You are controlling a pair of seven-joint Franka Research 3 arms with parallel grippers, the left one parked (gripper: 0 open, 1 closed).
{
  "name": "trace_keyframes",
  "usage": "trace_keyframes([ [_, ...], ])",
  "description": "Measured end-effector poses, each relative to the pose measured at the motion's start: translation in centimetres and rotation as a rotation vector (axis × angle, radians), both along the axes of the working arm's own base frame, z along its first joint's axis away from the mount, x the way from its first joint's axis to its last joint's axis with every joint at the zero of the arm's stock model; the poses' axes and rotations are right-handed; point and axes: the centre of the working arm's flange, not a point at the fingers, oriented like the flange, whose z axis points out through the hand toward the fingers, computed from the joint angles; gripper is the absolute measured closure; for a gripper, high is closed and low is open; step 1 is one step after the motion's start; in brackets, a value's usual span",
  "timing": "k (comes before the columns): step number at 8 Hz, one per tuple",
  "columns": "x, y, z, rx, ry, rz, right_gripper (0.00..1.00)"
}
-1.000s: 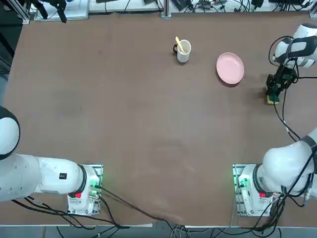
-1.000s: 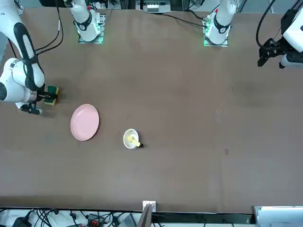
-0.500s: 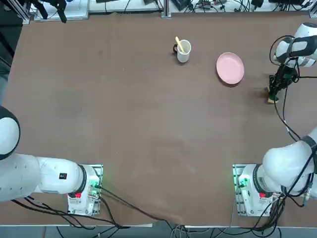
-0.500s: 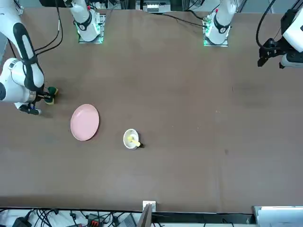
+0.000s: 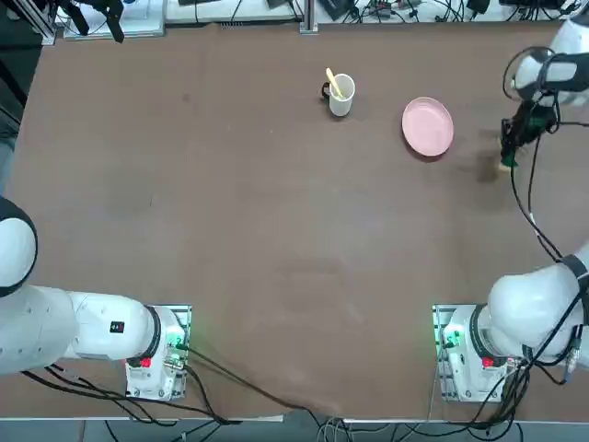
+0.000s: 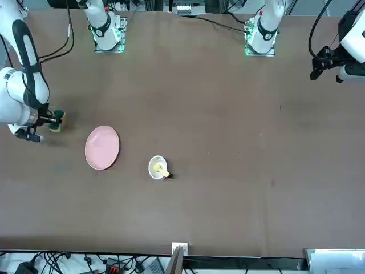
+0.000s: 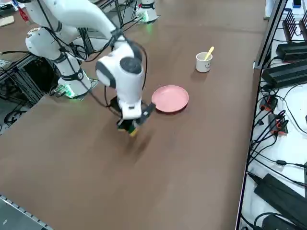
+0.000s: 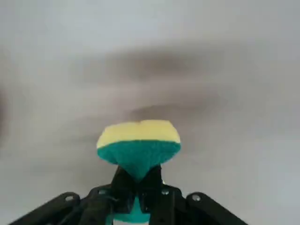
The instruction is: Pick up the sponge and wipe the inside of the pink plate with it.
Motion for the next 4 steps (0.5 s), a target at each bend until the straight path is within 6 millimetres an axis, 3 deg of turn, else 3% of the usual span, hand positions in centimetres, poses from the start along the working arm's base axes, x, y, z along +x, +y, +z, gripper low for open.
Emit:
trace_keyframes([
  [2,3.0,6.1,3.4,0.1,-0.031,-0.061,0.92],
  [4,5.0,11.9,3.5,0.148,-0.04,-0.135,0.92],
])
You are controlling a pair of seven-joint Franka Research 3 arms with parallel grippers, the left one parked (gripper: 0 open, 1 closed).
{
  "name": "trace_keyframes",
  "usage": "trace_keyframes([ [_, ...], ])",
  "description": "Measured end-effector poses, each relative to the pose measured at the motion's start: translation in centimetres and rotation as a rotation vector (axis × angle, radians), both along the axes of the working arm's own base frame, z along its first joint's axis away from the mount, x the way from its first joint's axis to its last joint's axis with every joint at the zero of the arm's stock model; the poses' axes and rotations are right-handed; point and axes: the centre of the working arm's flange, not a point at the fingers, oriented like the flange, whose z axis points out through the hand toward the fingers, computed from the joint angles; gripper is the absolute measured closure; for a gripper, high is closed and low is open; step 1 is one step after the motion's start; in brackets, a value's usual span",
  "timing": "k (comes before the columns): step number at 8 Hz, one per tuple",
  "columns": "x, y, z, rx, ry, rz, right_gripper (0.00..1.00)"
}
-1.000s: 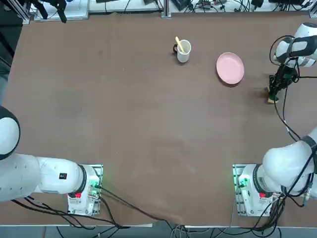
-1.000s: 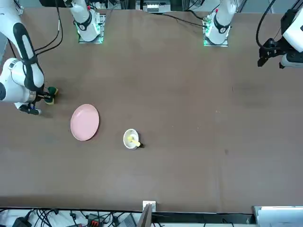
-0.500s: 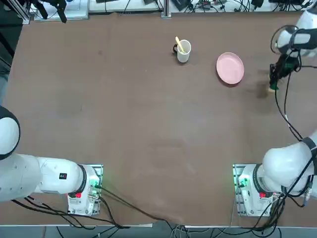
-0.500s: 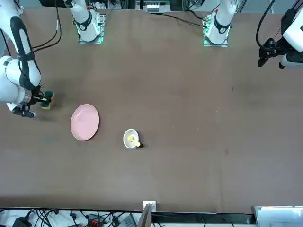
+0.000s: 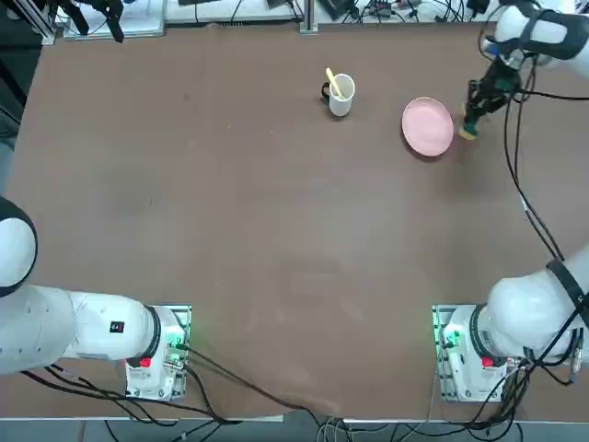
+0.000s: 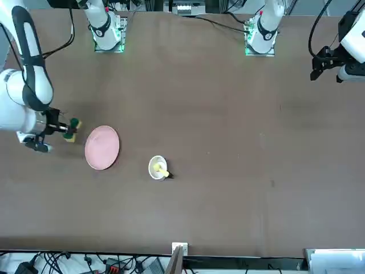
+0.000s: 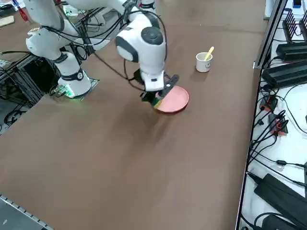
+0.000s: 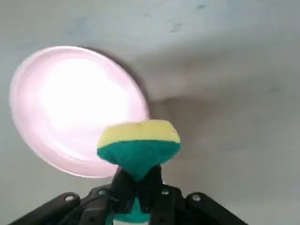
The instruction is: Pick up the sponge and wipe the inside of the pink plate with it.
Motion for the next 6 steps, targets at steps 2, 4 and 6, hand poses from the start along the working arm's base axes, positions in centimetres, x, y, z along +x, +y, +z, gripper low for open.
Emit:
trace_keyframes([
  [2,1.8,4.9,-2.2,-0.015,0.018,-0.069,0.92],
  [4,2.6,7.6,-5.1,-0.024,0.043,-0.104,0.92],
  [6,2.5,9.7,-7.4,-0.033,0.077,-0.114,0.92],
])
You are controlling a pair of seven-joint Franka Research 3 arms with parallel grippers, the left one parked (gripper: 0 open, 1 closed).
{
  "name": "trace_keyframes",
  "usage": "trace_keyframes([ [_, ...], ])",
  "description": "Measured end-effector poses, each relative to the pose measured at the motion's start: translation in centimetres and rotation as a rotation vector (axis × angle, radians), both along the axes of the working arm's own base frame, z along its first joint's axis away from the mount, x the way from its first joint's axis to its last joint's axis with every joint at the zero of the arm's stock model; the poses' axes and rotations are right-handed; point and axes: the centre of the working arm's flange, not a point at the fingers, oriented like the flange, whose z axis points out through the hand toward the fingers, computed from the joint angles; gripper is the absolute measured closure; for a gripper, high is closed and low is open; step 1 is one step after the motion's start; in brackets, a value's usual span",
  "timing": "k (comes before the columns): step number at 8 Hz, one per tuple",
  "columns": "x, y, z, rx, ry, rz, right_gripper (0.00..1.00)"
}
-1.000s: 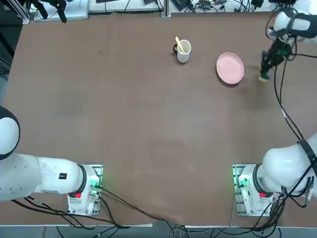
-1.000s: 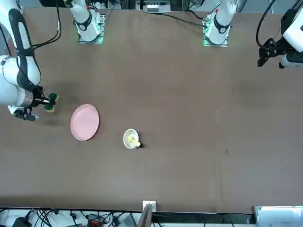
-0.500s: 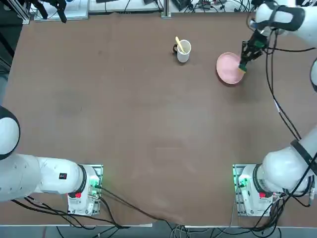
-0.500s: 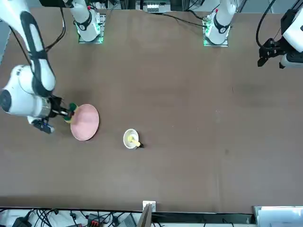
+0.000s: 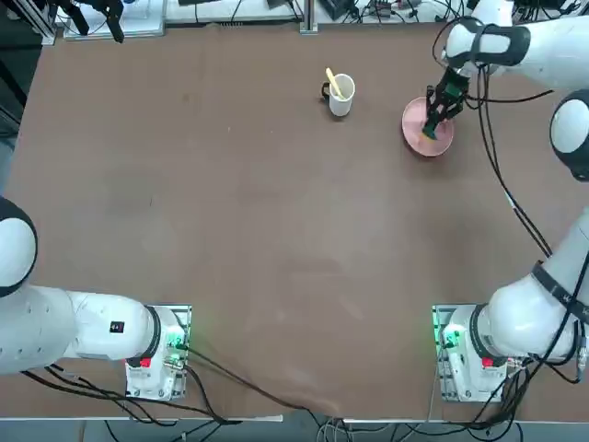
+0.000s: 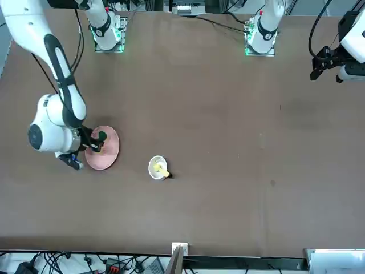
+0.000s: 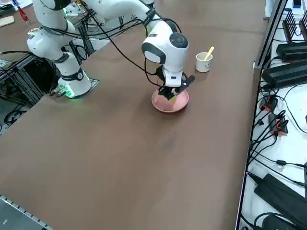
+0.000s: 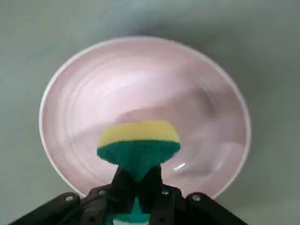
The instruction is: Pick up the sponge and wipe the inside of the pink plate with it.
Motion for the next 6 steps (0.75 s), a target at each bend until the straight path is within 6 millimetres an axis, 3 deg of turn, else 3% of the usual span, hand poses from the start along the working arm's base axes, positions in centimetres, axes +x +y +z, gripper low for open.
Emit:
trace_keyframes([
  [2,-0.5,-0.2,-2.0,-0.011,0.035,0.003,0.92],
  [6,-0.9,-1.2,-2.5,-0.092,0.051,0.084,0.92],
])
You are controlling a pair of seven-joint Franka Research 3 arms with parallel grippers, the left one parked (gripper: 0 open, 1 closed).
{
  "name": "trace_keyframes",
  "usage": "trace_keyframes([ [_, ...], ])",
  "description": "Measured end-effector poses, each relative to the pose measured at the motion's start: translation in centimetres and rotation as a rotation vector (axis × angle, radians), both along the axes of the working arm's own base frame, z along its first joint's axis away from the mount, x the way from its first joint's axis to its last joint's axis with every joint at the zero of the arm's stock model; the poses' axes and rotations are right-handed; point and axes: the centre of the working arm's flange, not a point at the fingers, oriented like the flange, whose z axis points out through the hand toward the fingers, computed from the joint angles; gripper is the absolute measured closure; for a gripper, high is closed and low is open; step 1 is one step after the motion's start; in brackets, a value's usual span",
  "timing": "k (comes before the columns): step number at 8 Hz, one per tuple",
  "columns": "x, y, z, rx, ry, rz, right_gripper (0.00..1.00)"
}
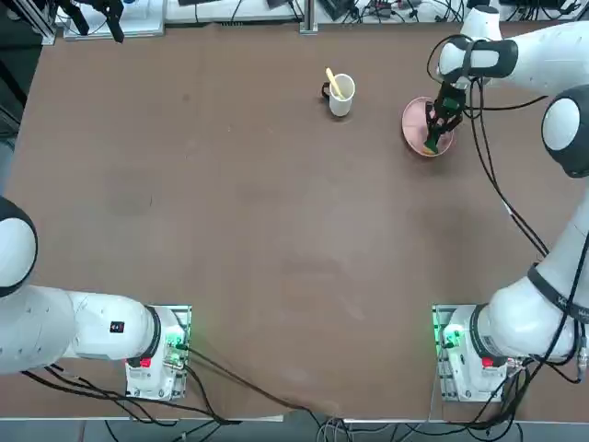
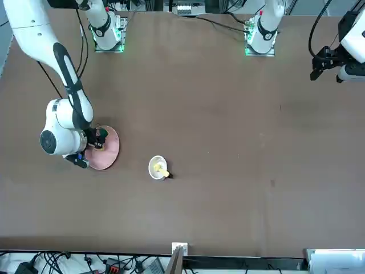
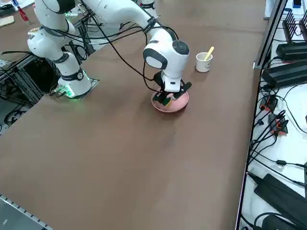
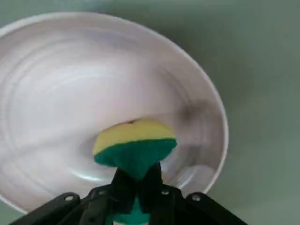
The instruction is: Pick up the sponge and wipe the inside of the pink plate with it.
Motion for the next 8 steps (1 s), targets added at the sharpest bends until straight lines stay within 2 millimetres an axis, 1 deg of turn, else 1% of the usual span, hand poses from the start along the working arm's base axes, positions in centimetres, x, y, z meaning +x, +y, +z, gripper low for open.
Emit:
trace_keyframes([
  [3,0.5,-1.1,0.2,-0.028,-0.018,0.009,0.92],
  [5,1.9,-1.2,0.3,-0.03,-0.042,0.003,0.92],
  [7,3.9,-0.8,0.5,-0.039,-0.072,-0.032,0.92],
  [8,4.5,0.1,0.5,-0.05,-0.083,-0.05,0.92],
])
